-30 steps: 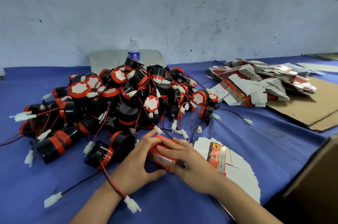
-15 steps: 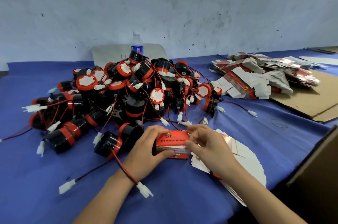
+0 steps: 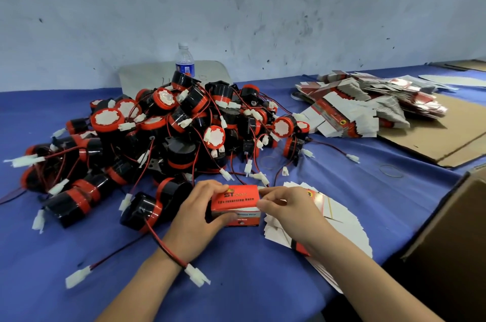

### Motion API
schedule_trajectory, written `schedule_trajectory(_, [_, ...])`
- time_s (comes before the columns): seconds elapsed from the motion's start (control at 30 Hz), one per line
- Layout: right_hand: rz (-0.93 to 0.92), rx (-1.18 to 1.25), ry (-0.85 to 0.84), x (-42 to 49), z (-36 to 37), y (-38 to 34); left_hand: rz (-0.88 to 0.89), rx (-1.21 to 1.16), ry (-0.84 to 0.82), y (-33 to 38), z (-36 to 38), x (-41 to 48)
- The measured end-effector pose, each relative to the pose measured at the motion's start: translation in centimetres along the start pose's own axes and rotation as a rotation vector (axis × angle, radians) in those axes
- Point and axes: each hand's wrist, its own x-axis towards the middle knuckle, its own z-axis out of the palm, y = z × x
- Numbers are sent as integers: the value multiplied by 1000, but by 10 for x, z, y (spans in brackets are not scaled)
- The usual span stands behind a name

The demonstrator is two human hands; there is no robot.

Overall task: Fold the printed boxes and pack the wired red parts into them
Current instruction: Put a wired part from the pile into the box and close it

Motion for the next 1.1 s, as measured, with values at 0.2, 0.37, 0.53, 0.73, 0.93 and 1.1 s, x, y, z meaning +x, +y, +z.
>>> schedule_trajectory(0.2, [56,77,88,2,6,7,59,106,-116,3,3,-2])
schedule_trajectory(0.37, [-14,147,56,2,14,13,113,97,-131,3,9,0])
schedule_trajectory(0.53, [-339,-447,-86,1,20,20,79,-2,-32,7,8,4])
schedule_trajectory(0.73, [-542,-368,-21,-3,13,-6,-19,-210,273,13,-11,1])
schedule_trajectory(0.93, [-511,360,486,-18,-51,-54,-71,-472,294,11,-2,-3])
schedule_trajectory(1.1, [-517,1607,699,-53,-143,-64,-110,-528,239,3,8,-1])
